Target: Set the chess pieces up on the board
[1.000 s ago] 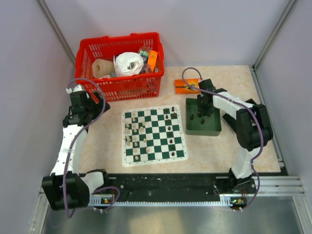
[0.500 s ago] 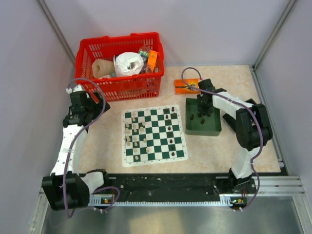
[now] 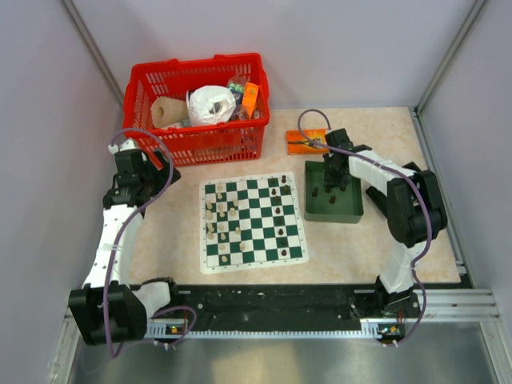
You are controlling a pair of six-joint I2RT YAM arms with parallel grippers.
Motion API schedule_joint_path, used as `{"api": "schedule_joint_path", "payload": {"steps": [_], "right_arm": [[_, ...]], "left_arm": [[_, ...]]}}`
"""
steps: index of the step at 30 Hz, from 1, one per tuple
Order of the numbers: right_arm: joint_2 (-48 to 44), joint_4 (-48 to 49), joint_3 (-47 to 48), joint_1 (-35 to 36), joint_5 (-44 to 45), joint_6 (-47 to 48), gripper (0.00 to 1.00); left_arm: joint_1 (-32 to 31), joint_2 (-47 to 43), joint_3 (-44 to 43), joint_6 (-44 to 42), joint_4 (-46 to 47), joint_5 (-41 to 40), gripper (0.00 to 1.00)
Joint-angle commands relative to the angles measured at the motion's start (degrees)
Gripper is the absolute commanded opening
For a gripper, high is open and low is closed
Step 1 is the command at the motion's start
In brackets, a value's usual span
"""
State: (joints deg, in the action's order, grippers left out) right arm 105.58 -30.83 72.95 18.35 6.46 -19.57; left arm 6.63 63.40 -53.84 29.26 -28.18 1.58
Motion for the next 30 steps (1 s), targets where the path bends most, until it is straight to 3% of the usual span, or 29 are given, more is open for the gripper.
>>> {"api": "schedule_joint_path", "payload": {"steps": [1,4,20,30], "right_arm": [[0.24,1.83,2.55,0.81,1.10,-0.29,0.22],[-0.28,1.74,2.55,0.81,0.92,-0.12,0.13],[-10.04,-6.00,9.14,7.31,5.93,0.50,0.12],[-7.50,-3.37,8.44,16.36,6.90,-1.61,0.12]], "left_arm": [[0.05,-0.38,-0.12,-0.16,1.64,-0.71,0.99],[0.05,-0.20,-0.30,-0.16,1.55,-0.62,0.99],[0.05,0.32,-0.30,0.27,2.26,0.44,0.99],[0.05,-0.29,0.06,0.28,2.26,0.61,0.99]]}}
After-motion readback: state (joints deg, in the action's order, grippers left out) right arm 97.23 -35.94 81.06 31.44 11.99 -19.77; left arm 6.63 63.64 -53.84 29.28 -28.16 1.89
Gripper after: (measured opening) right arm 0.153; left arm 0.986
